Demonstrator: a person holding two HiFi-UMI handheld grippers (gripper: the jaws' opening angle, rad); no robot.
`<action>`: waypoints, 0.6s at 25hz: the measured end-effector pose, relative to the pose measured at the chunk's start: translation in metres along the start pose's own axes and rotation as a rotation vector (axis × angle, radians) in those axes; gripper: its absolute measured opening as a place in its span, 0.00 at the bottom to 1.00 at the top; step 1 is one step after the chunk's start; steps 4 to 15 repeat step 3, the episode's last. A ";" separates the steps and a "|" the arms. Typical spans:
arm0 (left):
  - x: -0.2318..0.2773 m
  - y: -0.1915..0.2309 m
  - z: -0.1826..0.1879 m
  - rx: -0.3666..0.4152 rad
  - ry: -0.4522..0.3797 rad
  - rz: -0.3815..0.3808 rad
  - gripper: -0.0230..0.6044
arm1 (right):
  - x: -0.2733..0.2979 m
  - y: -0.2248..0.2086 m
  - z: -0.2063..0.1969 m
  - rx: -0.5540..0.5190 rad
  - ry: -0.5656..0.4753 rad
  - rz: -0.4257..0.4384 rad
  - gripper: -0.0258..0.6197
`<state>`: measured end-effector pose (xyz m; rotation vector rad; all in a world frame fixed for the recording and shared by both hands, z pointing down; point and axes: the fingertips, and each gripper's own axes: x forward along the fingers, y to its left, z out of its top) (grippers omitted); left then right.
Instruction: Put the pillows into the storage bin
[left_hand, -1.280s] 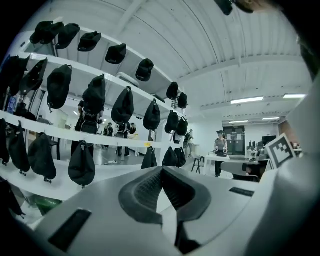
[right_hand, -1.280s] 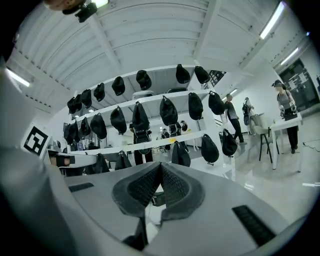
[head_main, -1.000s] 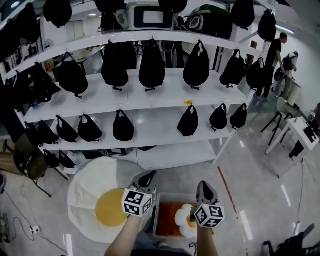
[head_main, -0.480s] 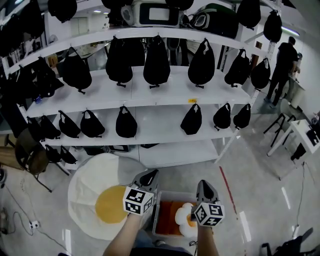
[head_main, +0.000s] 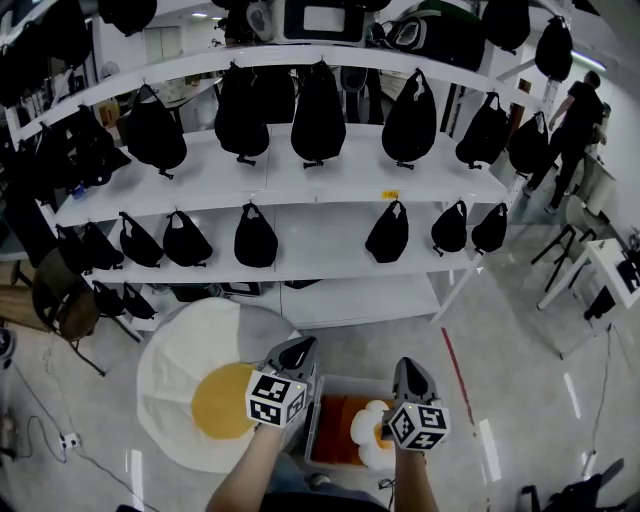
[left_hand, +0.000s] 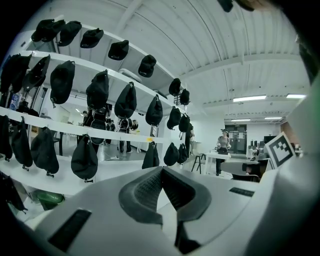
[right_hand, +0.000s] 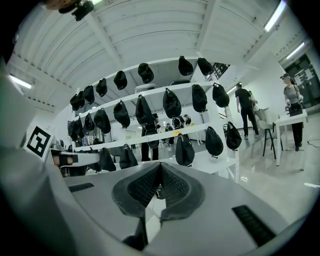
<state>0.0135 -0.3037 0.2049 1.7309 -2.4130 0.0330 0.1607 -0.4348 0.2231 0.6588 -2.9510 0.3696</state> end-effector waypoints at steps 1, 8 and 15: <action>0.000 0.001 -0.001 0.000 0.000 0.000 0.07 | 0.001 0.001 -0.001 0.002 0.000 0.002 0.04; 0.001 0.002 -0.001 0.000 0.001 0.000 0.07 | 0.002 0.002 -0.002 0.007 0.001 0.005 0.04; 0.001 0.002 -0.001 0.000 0.001 0.000 0.07 | 0.002 0.002 -0.002 0.007 0.001 0.005 0.04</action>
